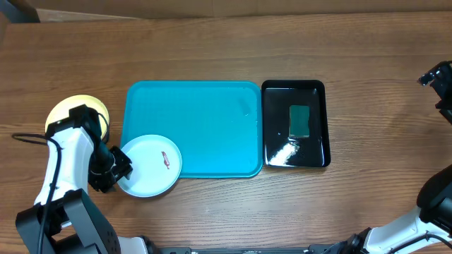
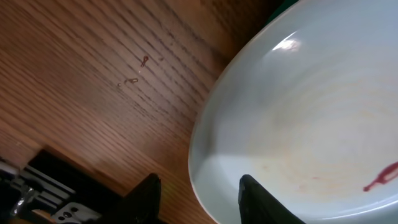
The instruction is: Clean dirty plates on tray and stack at the side
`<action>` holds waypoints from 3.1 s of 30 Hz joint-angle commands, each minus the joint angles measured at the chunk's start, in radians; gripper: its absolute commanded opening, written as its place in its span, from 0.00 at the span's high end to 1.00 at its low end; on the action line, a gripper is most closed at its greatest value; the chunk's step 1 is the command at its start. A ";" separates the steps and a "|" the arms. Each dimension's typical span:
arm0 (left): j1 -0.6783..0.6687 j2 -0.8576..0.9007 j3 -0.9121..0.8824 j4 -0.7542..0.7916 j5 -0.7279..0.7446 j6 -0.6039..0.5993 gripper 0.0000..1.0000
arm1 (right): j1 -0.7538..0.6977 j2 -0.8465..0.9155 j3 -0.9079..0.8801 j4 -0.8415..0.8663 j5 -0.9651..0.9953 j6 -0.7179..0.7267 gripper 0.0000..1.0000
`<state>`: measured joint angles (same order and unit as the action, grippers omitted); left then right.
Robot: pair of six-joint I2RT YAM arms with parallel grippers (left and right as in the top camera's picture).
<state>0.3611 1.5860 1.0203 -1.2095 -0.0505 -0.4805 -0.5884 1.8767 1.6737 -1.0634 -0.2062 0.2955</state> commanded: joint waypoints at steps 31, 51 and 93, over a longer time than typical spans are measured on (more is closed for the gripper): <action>-0.169 -0.017 0.024 0.360 0.365 0.196 0.96 | 0.001 -0.005 0.022 0.004 -0.005 0.007 0.00; -0.489 0.173 0.024 0.588 0.209 0.003 0.68 | 0.001 -0.005 0.022 0.004 -0.005 0.007 0.00; -0.473 0.299 0.127 0.586 0.196 0.276 0.89 | 0.002 -0.005 0.022 0.046 -0.006 0.031 0.00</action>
<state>-0.1162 1.8576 1.1347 -0.6212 0.1379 -0.2241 -0.5884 1.8767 1.6737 -1.0389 -0.2062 0.3138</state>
